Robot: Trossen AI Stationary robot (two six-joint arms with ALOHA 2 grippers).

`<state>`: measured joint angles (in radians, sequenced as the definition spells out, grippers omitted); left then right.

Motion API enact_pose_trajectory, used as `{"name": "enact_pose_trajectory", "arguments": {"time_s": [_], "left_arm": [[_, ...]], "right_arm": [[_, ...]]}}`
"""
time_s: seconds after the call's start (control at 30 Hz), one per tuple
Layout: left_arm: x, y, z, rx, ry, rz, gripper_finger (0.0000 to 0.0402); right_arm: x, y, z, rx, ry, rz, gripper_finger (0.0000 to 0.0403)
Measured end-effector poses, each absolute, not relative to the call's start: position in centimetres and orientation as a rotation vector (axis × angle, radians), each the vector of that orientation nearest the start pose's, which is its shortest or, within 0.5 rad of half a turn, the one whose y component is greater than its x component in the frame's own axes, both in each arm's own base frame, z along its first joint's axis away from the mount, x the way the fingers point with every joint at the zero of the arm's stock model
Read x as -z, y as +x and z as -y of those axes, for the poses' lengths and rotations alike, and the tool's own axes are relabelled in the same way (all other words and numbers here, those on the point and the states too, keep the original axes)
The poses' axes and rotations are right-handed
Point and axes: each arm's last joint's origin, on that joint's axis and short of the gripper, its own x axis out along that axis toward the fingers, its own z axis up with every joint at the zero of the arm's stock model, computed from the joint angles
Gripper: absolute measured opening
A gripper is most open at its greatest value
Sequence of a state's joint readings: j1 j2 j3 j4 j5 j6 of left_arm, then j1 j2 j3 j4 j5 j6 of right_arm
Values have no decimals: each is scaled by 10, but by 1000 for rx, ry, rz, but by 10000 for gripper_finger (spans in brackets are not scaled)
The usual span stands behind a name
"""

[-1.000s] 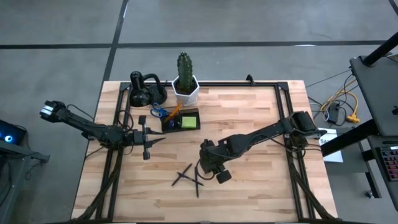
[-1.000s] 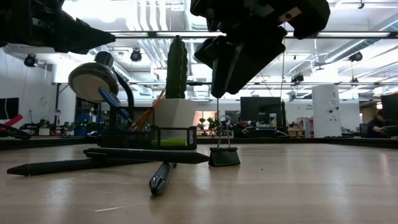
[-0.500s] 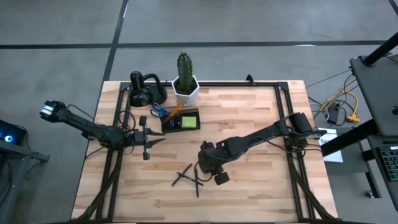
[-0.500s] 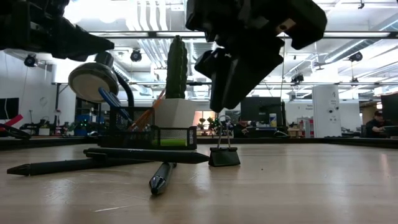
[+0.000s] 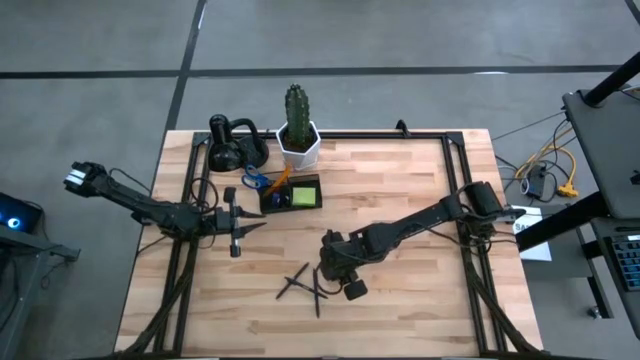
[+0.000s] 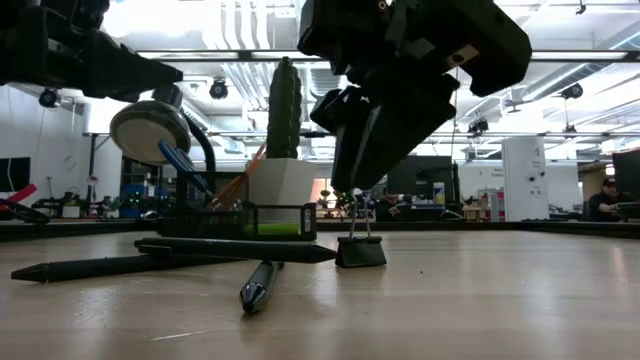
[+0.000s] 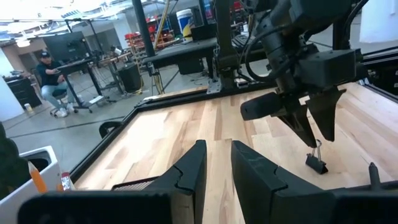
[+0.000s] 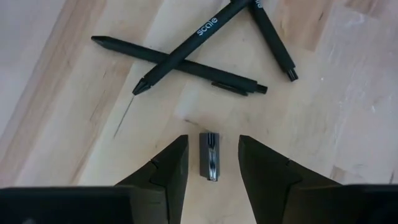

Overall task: Pick and place office supplies into organizer
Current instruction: Put the black binder clip into the black desk organizer

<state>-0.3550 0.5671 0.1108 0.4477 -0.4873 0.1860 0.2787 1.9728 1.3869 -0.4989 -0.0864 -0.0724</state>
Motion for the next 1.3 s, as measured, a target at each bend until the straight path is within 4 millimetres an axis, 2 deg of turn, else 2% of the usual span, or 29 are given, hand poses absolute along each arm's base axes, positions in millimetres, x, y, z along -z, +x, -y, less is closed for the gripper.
{"name": "enact_pose_trajectory", "arguments": {"time_s": [0.3, 0.77, 1.2, 1.3], "left_arm": [[-190, 133, 35, -131, 170, -20, 59], [-190, 133, 35, -131, 166, -20, 59], [-190, 133, 35, -131, 166, -20, 59], [-190, 133, 35, -131, 166, -20, 59]], "right_arm": [[-156, 389, -113, -379, -203, -1117, 120], [-156, 389, -113, -373, -207, -1117, 98], [-157, 389, -113, -382, -221, -1113, 19], [-156, 389, -113, -390, -233, -1111, 11]]}}
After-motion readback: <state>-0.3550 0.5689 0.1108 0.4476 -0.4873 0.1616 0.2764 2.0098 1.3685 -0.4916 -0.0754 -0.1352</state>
